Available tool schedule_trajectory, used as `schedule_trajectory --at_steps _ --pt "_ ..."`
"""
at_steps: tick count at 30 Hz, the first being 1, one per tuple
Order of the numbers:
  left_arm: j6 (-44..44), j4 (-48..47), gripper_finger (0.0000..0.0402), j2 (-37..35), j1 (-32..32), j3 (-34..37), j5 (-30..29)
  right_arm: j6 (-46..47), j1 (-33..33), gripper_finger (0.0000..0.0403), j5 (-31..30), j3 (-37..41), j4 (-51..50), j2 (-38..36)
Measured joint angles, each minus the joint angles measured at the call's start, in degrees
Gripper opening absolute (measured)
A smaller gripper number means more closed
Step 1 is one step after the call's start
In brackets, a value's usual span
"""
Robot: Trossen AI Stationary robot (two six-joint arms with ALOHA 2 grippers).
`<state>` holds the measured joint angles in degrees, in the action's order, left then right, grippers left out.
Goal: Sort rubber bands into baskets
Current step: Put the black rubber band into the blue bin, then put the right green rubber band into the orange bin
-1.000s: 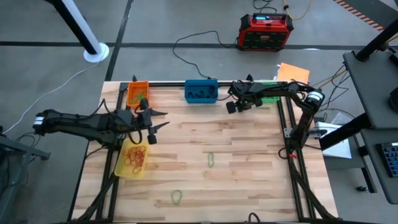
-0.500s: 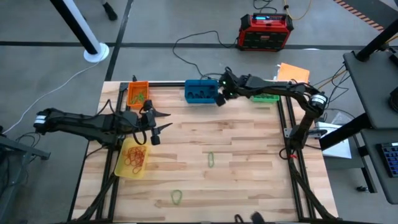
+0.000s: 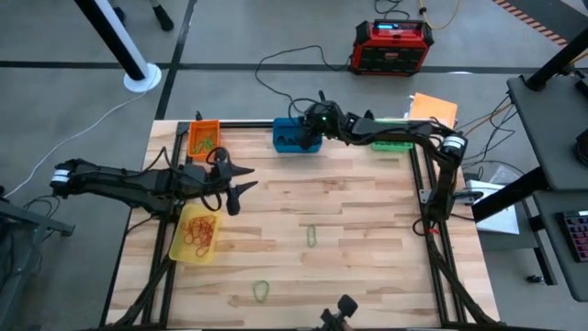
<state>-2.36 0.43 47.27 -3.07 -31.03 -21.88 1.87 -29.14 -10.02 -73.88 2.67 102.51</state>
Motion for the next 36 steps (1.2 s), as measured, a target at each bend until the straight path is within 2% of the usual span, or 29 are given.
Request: schedule_trajectory --at_steps 3,10,16,20,24,28,31,36 --pt "-3.61 -0.07 0.0157 0.08 -0.13 -0.25 0.02 0.21 -0.19 0.0048 0.02 -0.01 -0.67 0.72" --pt "-10.56 -0.43 0.0157 1.84 -1.35 -2.17 0.44 1.51 -1.16 0.0139 3.94 -0.01 -3.03 0.63" --pt "-15.57 -0.52 0.0157 6.12 -4.91 -5.43 1.75 -1.66 -1.18 0.019 5.14 -1.79 -9.7 -2.79" --pt "-18.12 -0.95 0.0157 11.61 -7.97 -8.89 1.94 -2.76 0.4 0.02 10.63 -3.16 -19.95 -7.69" --pt "-19.86 -0.94 0.0157 18.98 -10.54 -13.26 1.91 -1.99 4.51 0.0196 17.07 -3.34 -36.33 -13.33" --pt "-20.24 -2.37 0.0157 27.47 -13.06 -18.86 1.89 0.77 11.96 0.0187 17.74 -0.84 -50.22 -18.45" --pt "-21.31 -7.57 0.0157 34.03 -14.96 -24.52 1.86 3.5 18.52 0.0182 17.62 2.1 -54.13 -22.68" --pt "-23.3 -15.3 0.0157 44.79 -17.53 -34.42 1.64 10.24 28.55 0.0178 15.97 7.92 -53.83 -31.23"
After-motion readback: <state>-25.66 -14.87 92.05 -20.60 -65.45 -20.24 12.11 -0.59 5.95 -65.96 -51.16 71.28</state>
